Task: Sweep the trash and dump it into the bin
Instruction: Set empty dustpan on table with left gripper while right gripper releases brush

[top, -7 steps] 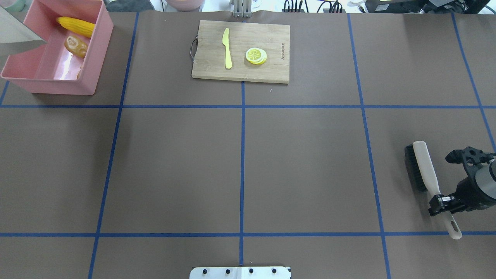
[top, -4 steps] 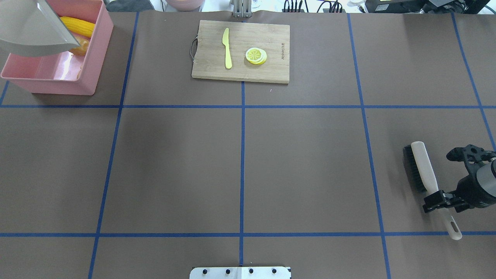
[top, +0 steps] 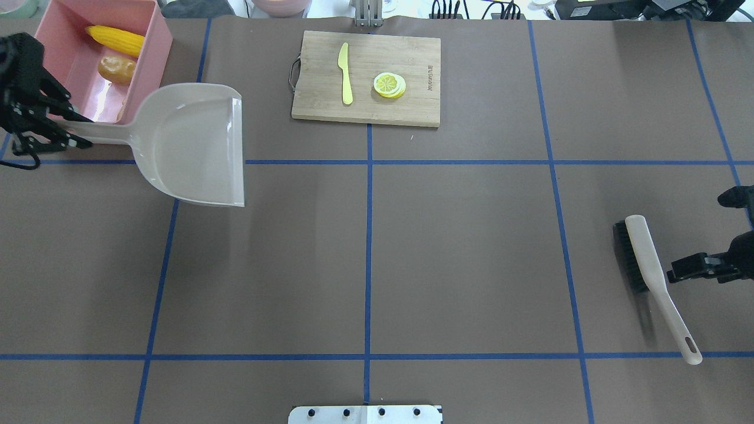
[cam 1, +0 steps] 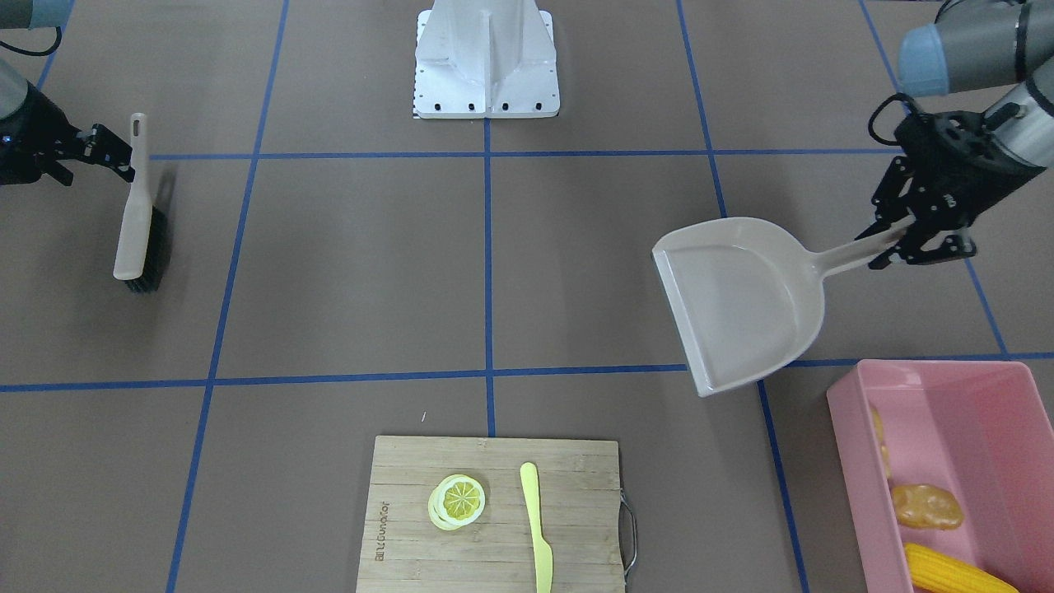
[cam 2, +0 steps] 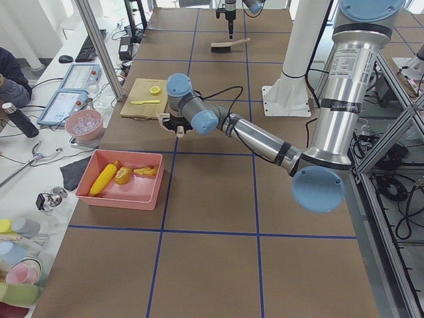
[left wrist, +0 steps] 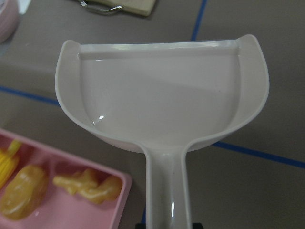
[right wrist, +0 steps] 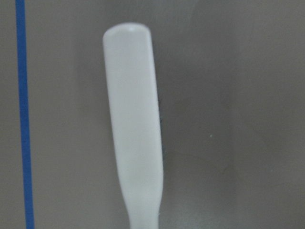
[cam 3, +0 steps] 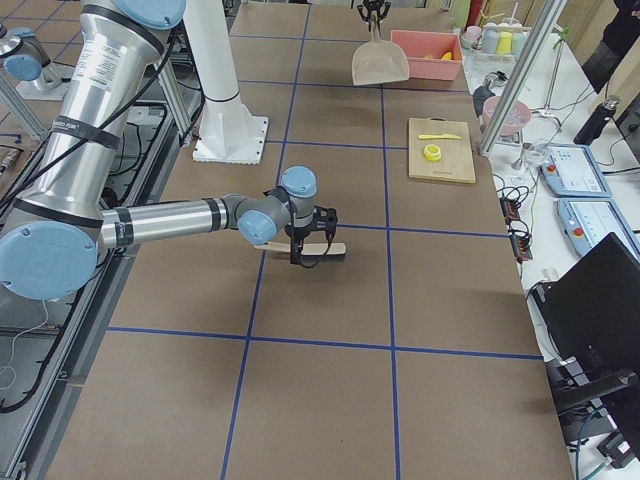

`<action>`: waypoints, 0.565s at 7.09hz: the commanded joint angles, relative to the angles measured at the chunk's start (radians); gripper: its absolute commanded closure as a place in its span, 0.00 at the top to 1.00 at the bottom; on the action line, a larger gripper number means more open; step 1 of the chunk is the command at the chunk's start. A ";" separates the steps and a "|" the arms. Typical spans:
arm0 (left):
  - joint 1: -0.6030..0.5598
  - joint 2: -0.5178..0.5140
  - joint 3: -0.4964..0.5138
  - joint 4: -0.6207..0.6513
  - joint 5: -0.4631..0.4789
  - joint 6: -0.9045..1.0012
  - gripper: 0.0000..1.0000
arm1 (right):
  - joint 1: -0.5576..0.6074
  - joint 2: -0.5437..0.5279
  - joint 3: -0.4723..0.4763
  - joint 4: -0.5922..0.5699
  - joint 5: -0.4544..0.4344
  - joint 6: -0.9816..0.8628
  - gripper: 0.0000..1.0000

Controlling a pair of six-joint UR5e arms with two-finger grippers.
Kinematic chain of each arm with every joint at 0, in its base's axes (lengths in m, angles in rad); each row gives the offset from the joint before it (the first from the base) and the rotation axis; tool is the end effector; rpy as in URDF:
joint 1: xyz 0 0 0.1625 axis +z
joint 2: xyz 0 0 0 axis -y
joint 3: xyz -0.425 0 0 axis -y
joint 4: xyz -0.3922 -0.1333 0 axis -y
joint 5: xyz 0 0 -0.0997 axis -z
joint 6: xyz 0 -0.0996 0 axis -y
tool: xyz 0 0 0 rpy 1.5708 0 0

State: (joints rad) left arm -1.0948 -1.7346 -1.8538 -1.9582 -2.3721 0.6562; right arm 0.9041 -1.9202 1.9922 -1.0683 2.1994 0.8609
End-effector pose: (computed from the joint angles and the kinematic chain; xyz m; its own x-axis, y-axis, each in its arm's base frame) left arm 0.1931 -0.5094 0.3850 0.1090 0.9916 0.0697 -0.4724 -0.0100 0.8813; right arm -0.1720 -0.3395 0.5471 0.6792 0.0107 0.7339 0.0061 0.9998 -0.0202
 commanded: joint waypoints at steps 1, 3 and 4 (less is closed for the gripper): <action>0.200 0.004 0.002 -0.169 0.130 -0.003 0.00 | 0.199 0.039 -0.019 -0.132 0.005 -0.188 1.00; 0.280 -0.031 0.013 -0.165 0.132 -0.039 0.00 | 0.345 0.140 0.005 -0.391 0.020 -0.374 1.00; 0.292 -0.039 0.008 -0.180 0.126 -0.160 0.00 | 0.410 0.203 -0.006 -0.447 0.016 -0.422 1.00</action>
State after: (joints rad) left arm -0.8334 -1.7581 -1.8445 -2.1246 -2.2442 0.6016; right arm 1.2264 -1.7921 1.9912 -1.4125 2.2143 0.5151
